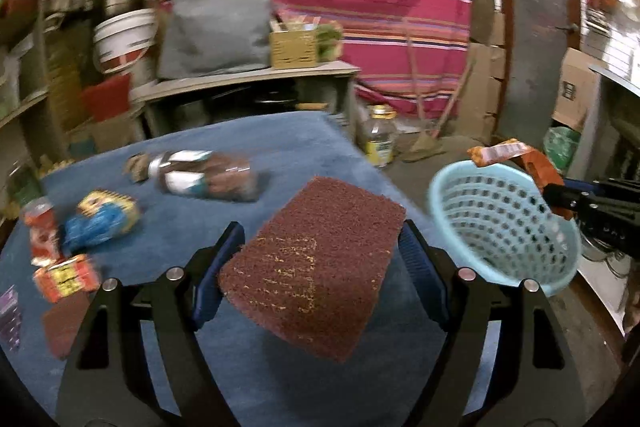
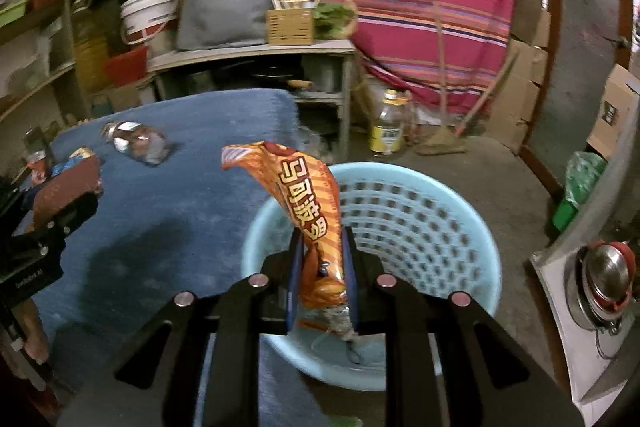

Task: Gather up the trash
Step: 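Carry both items over the basket and open the left tool to drop the pad, then open the right tool to drop the orange snack bag into the basket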

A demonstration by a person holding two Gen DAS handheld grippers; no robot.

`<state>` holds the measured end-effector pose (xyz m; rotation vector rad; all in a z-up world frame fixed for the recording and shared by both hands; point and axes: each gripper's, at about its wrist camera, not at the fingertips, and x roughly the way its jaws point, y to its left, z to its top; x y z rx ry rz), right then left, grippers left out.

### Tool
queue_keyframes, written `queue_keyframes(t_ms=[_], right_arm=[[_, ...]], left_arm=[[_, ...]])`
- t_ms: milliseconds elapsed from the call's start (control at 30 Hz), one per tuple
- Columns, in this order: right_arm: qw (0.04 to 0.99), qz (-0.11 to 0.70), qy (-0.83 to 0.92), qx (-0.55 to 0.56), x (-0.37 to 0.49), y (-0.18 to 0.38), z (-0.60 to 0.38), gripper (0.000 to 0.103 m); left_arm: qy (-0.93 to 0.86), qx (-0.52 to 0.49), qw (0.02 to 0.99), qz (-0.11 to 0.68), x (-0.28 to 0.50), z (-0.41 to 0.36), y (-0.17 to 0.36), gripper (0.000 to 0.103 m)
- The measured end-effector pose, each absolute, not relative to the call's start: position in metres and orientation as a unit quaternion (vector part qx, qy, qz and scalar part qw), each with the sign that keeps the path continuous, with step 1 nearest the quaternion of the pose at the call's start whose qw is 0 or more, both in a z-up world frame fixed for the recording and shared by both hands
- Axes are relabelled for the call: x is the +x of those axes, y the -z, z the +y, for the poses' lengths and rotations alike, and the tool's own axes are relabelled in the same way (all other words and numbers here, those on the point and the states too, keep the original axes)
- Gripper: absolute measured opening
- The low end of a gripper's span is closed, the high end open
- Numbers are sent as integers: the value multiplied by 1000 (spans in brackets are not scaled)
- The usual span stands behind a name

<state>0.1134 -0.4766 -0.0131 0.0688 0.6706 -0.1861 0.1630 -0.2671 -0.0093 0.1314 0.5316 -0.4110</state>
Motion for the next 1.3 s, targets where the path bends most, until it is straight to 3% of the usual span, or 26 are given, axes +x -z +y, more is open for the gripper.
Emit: queue_keyframes(t_ms=[333, 833, 1033, 1300], right_arm=[[928, 336, 141, 81, 100, 25, -557, 20], [921, 346, 148, 106, 112, 46, -589, 20], [920, 349, 147, 106, 113, 48, -589, 20], [919, 354, 141, 106, 120, 51, -580, 20]], left_arm=[[258, 76, 929, 252, 163, -353, 4, 77], [305, 84, 908, 275, 189, -422, 10, 79], [310, 86, 908, 269, 186, -421, 9, 94], [282, 77, 921, 258, 182, -391, 1, 97]])
